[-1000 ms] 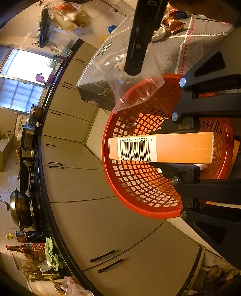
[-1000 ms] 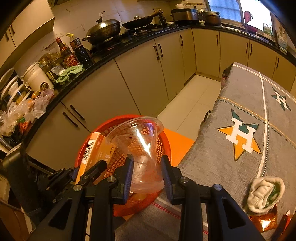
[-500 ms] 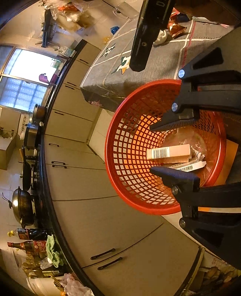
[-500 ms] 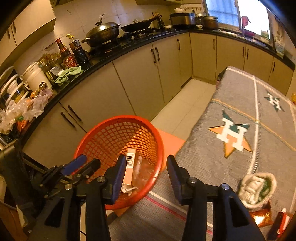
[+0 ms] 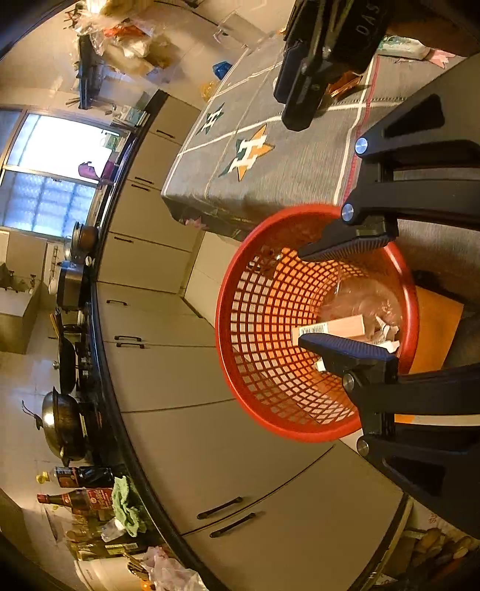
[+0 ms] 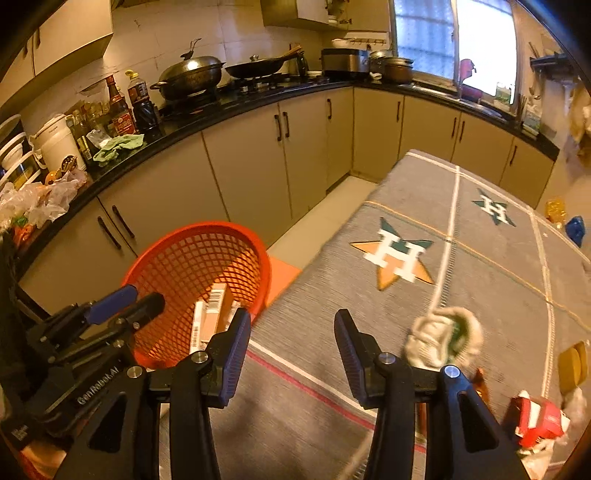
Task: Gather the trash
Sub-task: 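Move both open tools back toward the table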
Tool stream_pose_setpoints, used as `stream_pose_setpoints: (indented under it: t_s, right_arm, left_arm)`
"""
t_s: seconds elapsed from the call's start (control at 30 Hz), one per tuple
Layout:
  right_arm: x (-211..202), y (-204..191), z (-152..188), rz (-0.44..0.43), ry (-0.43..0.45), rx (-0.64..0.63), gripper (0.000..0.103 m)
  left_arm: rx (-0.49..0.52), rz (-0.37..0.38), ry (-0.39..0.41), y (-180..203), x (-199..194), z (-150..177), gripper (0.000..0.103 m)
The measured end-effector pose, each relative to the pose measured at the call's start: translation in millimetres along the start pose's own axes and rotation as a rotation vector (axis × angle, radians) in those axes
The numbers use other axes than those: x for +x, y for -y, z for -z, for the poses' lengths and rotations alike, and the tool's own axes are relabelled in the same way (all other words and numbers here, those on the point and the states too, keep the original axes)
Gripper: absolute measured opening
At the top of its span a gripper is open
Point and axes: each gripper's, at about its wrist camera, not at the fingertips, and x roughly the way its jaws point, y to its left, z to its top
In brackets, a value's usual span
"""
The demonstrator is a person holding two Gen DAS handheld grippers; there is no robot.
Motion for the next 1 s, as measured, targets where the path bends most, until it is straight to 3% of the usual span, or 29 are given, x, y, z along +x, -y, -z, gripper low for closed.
stream_pose_setpoints:
  t_s: [0.4,0.63,1.0]
  right_arm:
    - [-47.3,31.7,40.4,0.107,0.078,-0.009,0.052]
    - [-76.9,54.6,64.2,0.204,0.138,-0.007,0.058]
    - [-101.7,84.6,82.8,0.231,0.157,0.047,0.058]
  left_arm:
    - [0.069,0.023,0.005,42.1,-14.0,7.0,0.039]
    - [0.132,0.046,0.006,75.5,-20.1,10.8,0.039]
    - [0.221,0.072,0.005,123.6,-29.4,19.4,0.04]
